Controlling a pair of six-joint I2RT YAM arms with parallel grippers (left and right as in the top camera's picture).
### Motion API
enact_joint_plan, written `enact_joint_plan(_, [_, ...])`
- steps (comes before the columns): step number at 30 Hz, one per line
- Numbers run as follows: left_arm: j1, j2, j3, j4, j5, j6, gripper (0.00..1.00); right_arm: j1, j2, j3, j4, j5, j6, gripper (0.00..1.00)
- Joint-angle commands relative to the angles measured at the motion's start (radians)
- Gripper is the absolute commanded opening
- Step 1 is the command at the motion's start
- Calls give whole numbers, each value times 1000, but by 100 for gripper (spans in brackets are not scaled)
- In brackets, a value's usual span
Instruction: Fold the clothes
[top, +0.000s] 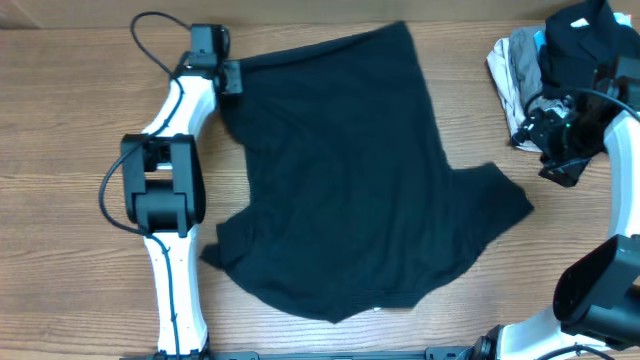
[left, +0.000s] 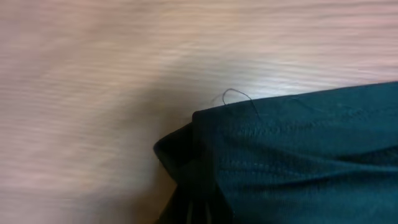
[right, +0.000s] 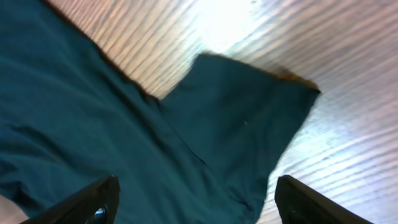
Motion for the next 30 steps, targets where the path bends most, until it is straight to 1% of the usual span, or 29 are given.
enact_joint_plan(1, [138, -26, -21, -121, -155, -39, 4, 74, -29, 26, 38, 3, -22, 84])
enact_joint_plan(6, [260, -65, -21, -318, -155, -43, 4, 166, -27, 26, 95, 3, -18, 84])
enact_joint_plan(9, [330, -66, -21, -447, -181, -75, 4, 218, -18, 26, 106, 3, -17, 85])
enact_joint_plan(12, [401, -66, -22, -542, -178, -111, 4, 253, -8, 26, 105, 4, -18, 85])
enact_joint_plan(14, [446, -66, -22, -581, -150, -134, 7, 271, -2, 26, 106, 4, -18, 85])
enact_joint_plan(15, [483, -66, -22, -607, -79, -136, 15, 284, 1, 26, 105, 4, -18, 85])
enact_joint_plan(16, [499, -66, -22, -620, -30, -135, 25, 291, 2, 26, 105, 4, -18, 85])
enact_joint_plan(17, [511, -66, -22, -632, 23, -135, 41, 296, 2, 26, 104, 4, -18, 85])
enact_joint_plan(19, [530, -66, -22, -658, 109, -123, 56, 307, 2, 25, 104, 3, -17, 85])
enact_joint_plan(21, [538, -66, -22, -676, 145, -119, 62, 323, 4, 23, 104, 4, -5, 85])
enact_joint_plan(24, [534, -77, -14, -696, 154, -116, 66, 366, 21, 21, 106, 13, 16, 85])
enact_joint_plan(25, [527, -91, -10, -697, 142, -117, 68, 391, 29, 21, 108, 37, 26, 88])
enact_joint_plan(30, [491, -239, -1, -686, 117, -126, 75, 488, 72, 19, 98, 192, 137, 91])
